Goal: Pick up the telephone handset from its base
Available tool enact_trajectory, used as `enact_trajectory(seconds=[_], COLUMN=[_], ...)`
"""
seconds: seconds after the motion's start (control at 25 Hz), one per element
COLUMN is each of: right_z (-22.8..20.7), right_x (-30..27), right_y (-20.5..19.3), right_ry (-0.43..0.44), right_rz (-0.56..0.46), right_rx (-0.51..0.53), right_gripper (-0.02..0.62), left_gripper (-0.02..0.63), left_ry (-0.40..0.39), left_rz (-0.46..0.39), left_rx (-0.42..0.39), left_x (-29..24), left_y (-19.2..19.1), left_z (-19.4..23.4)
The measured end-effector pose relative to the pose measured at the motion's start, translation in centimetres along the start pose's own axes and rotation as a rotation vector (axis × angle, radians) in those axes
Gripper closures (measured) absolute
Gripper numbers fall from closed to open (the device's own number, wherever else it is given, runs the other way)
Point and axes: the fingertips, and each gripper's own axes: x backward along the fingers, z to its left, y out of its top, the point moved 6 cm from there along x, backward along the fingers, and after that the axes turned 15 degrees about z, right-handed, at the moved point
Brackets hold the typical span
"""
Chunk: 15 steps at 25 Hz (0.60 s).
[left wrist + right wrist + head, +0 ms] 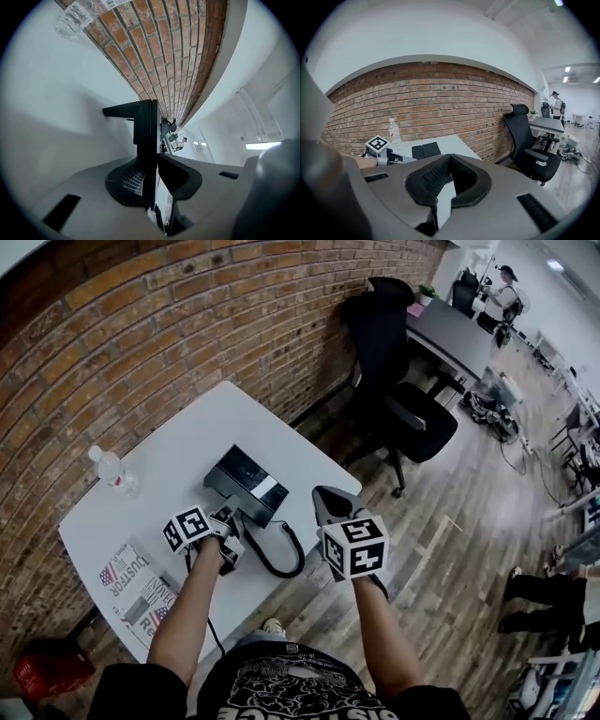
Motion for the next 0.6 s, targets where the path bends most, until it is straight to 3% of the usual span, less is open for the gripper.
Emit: enact_trajectory(seconds=[0.6], right_z=[0.0], right_x=[1.9], right_y=[-0.6], right_ry=[-0.011], right_rz=[-0.014], right_rx=[-0.009], right_gripper=[0.595], left_gripper=[0.532], left_ry=[-0.095], left_rz=[-0.03], left_rx=[-0.041], left_x=[0.9], left_y=[-0.5], left_z=[-3.1])
